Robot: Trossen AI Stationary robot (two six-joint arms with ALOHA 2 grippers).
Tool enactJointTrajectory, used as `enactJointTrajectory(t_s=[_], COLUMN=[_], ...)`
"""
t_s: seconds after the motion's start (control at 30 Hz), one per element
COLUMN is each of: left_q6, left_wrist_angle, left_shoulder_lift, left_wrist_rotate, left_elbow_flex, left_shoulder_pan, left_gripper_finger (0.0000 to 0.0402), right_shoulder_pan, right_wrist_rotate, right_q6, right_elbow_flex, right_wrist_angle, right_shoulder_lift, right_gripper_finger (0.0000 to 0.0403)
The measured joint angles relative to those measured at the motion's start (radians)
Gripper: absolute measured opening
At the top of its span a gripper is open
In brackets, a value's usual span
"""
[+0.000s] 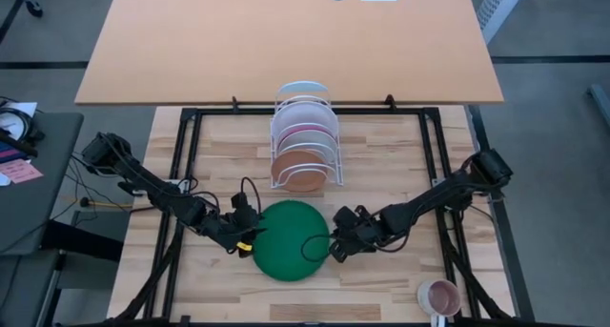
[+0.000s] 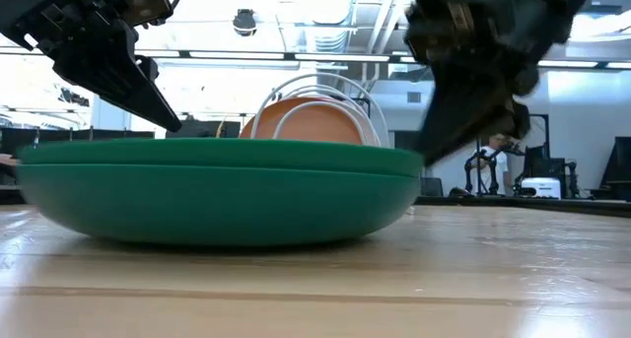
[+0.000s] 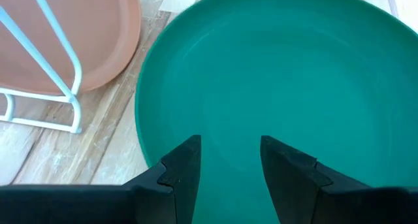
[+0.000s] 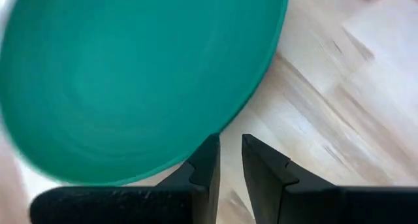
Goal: Sort dishes
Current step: Put the green plate on the dish rack
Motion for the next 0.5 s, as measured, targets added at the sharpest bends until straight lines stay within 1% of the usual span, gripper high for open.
enactJointTrajectory(t_s=[0.13,0.3,0.4,0.5], left_q6=[-0.004,-0.008,-0.028,-0.063], left_wrist_angle=[-0.021,-0.06,-0.099,-0.161], left_shoulder_lift=[-0.021,-0.073,-0.111,-0.153], left_wrist_rotate=[0.0,0.0,0.0,0.001], left_elbow_flex=[0.0,0.0,0.0,0.0], left_shoulder_pan=[0.0,0.0,0.0,0.0], left_gripper_finger=[0.0153,0.0153,0.0153,0.0153], right_shoulder_pan=[0.015,0.017,0.015,0.015], right_wrist_rotate=[0.021,0.022,0.022,0.022], right_q6=[-0.025,-0.051,-0.079,-0.114], right_elbow_flex=[0.021,0.024,0.024,0.023], right_wrist_angle=[-0.008,0.004,0.043,0.093], right_shoulder_lift=[0.0,0.006,0.015,0.027], right_gripper_finger=[0.0069,0.0066,0.0053,0.0031])
